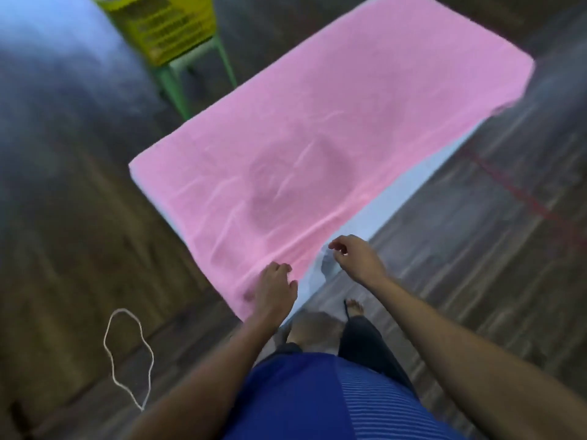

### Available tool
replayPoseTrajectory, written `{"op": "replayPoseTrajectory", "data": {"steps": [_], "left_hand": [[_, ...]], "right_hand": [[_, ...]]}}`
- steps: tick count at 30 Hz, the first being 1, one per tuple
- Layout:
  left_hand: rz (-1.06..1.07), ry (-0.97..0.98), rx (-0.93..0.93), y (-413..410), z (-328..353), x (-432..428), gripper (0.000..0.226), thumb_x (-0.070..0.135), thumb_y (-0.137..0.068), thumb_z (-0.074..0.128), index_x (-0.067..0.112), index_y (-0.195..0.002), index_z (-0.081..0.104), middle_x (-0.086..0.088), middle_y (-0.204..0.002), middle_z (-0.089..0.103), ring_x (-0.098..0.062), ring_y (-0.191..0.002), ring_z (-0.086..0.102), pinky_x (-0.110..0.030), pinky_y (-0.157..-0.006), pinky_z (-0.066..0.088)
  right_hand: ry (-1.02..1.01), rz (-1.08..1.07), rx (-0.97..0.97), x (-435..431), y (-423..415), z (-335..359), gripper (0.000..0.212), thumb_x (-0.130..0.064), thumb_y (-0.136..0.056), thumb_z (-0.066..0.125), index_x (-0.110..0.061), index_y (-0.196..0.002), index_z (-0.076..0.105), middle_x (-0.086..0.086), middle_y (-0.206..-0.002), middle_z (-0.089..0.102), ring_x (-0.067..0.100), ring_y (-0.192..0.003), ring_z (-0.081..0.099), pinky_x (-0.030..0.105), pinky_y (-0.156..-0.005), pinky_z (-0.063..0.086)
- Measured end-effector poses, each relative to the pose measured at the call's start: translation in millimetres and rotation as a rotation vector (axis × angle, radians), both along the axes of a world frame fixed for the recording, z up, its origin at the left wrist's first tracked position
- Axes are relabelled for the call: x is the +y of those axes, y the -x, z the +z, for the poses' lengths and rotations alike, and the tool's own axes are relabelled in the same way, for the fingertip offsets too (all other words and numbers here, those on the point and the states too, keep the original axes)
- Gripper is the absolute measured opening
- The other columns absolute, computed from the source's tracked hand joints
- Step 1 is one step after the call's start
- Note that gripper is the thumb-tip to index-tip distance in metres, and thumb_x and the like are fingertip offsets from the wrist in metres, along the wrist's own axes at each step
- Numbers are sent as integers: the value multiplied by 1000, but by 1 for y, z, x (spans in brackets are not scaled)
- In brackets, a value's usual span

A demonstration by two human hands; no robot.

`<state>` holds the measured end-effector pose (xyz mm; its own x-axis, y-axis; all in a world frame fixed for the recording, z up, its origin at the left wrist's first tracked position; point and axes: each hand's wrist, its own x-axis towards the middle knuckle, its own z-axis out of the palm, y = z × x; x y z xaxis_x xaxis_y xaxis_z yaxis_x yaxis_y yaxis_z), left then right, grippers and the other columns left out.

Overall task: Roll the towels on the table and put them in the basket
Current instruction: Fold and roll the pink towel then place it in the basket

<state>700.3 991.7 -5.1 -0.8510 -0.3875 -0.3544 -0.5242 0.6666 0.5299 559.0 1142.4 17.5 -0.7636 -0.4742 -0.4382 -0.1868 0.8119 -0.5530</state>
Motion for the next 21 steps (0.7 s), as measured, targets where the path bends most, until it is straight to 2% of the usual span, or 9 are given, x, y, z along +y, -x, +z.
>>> {"op": "replayPoseTrajectory", "data": {"steps": [2, 4, 7, 9, 12, 17, 19, 21], "left_hand": [[27, 76, 32, -8, -8, 15, 42, 24, -94, 56, 12, -135, 51, -4, -133, 52, -21, -121, 44, -31, -103, 33], [31, 155, 37, -8, -10, 28, 44, 21, -90, 61, 10, -132, 53, -4, -129, 56, -23, -116, 47, -33, -101, 36], [66, 263, 74, 0, -20, 41, 50, 3, -69, 76, 7, -118, 64, -9, -104, 66, -27, -93, 61, -34, -80, 52], [113, 277, 48, 8, -20, 48, 55, -7, -63, 74, 6, -115, 65, -11, -99, 67, -29, -85, 63, -35, -70, 55], [186, 320, 13, 16, -15, 61, 56, -10, -65, 69, 5, -119, 61, -15, -107, 64, -32, -87, 61, -39, -72, 56], [218, 420, -117, 23, -13, 78, 54, -3, -70, 73, 7, -121, 58, -16, -120, 59, -36, -106, 57, -46, -83, 54], [227, 484, -178, 27, -14, 79, 45, -2, -72, 71, 6, -116, 61, -15, -119, 58, -36, -106, 54, -48, -85, 51], [208, 545, -198, 33, -14, 77, 30, 3, -75, 70, 5, -105, 65, -14, -114, 59, -35, -99, 52, -46, -80, 49]], "right_hand": [[-42, 153, 40, 2, 16, -6, 28, -12, -92, 55, -12, -119, 65, 8, -120, 59, 24, -108, 57, 26, -89, 41], [-73, 295, 89, 6, 35, -13, 32, -9, -89, 56, -13, -119, 64, 10, -124, 57, 27, -113, 53, 32, -94, 43], [-111, 470, 175, 15, 66, -19, 37, -7, -87, 55, -14, -123, 61, 10, -129, 53, 30, -116, 49, 42, -98, 44], [-122, 586, 233, 22, 87, -21, 43, -3, -84, 55, -14, -125, 58, 10, -131, 51, 32, -115, 49, 44, -95, 46], [-120, 721, 277, 28, 118, -22, 51, -2, -79, 55, -17, -128, 56, 9, -134, 50, 34, -121, 47, 45, -92, 47], [-89, 864, 332, 26, 153, -27, 54, -5, -83, 55, -21, -135, 54, 4, -142, 49, 27, -132, 42, 46, -106, 40], [-93, 886, 325, 23, 159, -29, 53, -5, -85, 55, -23, -135, 53, 0, -143, 48, 27, -131, 42, 44, -106, 38], [-112, 875, 332, 18, 161, -31, 51, -7, -85, 54, -26, -133, 53, -3, -140, 48, 26, -127, 42, 42, -104, 33]]}}
